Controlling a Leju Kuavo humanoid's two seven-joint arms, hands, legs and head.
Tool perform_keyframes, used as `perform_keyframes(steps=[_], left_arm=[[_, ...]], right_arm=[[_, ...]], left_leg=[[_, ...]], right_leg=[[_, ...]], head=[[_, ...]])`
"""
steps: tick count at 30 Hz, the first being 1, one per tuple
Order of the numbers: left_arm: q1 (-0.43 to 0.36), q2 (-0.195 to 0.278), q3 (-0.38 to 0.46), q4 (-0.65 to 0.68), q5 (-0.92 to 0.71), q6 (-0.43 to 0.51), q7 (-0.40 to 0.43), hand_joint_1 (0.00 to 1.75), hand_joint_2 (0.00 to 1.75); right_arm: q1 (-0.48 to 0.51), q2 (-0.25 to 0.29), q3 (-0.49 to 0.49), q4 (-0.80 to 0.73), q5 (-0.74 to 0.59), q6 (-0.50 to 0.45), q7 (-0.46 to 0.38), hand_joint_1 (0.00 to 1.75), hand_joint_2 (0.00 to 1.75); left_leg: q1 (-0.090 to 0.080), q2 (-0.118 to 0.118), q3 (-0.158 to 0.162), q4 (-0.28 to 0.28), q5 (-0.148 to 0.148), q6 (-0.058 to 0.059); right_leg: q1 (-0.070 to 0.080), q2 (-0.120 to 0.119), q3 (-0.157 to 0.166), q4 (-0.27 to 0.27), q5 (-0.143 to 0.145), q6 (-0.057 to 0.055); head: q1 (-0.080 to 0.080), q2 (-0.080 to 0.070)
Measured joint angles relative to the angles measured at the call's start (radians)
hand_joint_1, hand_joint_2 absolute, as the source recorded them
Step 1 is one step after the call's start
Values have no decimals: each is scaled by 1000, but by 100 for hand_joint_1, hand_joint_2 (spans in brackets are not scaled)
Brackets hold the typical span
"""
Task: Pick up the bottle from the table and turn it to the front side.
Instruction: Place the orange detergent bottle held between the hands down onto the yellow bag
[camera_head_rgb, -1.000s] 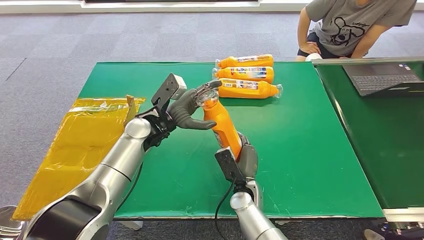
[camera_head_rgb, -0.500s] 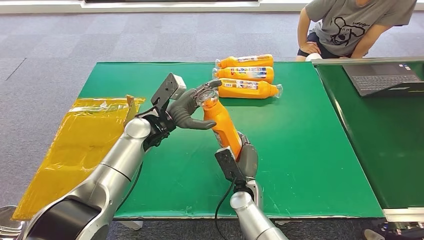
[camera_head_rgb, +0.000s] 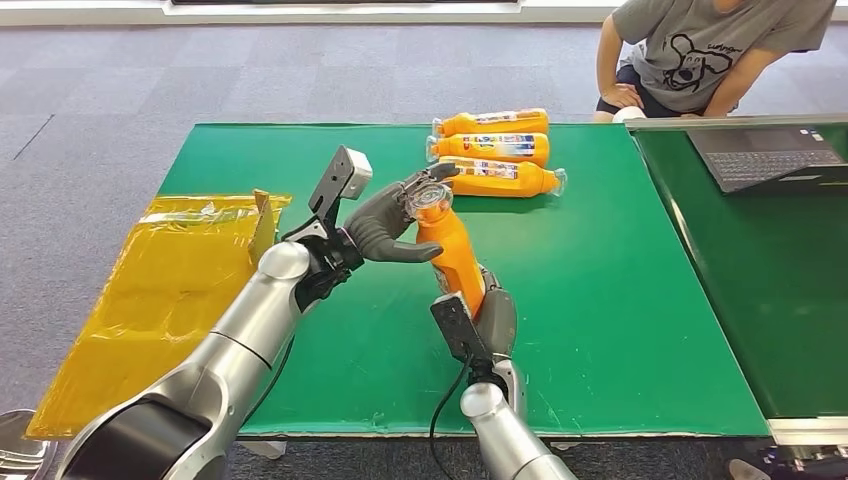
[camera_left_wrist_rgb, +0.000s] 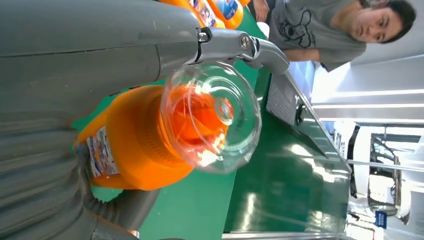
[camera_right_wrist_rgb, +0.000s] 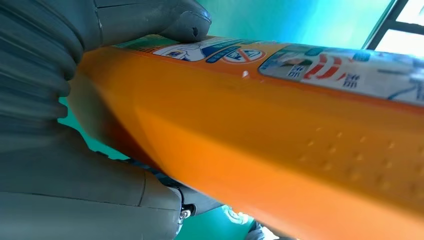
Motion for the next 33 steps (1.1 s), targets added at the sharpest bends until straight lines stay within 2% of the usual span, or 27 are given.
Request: perform_keyframes(steps=[5,25,29,33], left_arm=[[1,-19,-2,9,7,1,-1,0,175],[8,-38,-14,16,29,21,-2,0,175],[9,-39,-26,16,25,32,-5,175,175],[9,-43,-35,16,12,46,-12,175,175]], right_arm=[[0,0,0,1,0,3,2,175,175],[-2,0,0,7,-8,6,-2,175,175],[-2,0,0,7,-10,6,-3,175,175],[-3,0,0,7,-13,5,-4,175,175]], left_leg=[[0,0,0,0,0,0],[0,-1,-1,0,0,0],[0,-1,-1,0,0,0],[0,-1,-1,0,0,0]], right_leg=[[0,0,0,0,0,0],[0,0,0,0,0,0],[0,0,0,0,0,0],[0,0,0,0,0,0]], head=[[0,0],[0,0],[0,0],[0,0]])
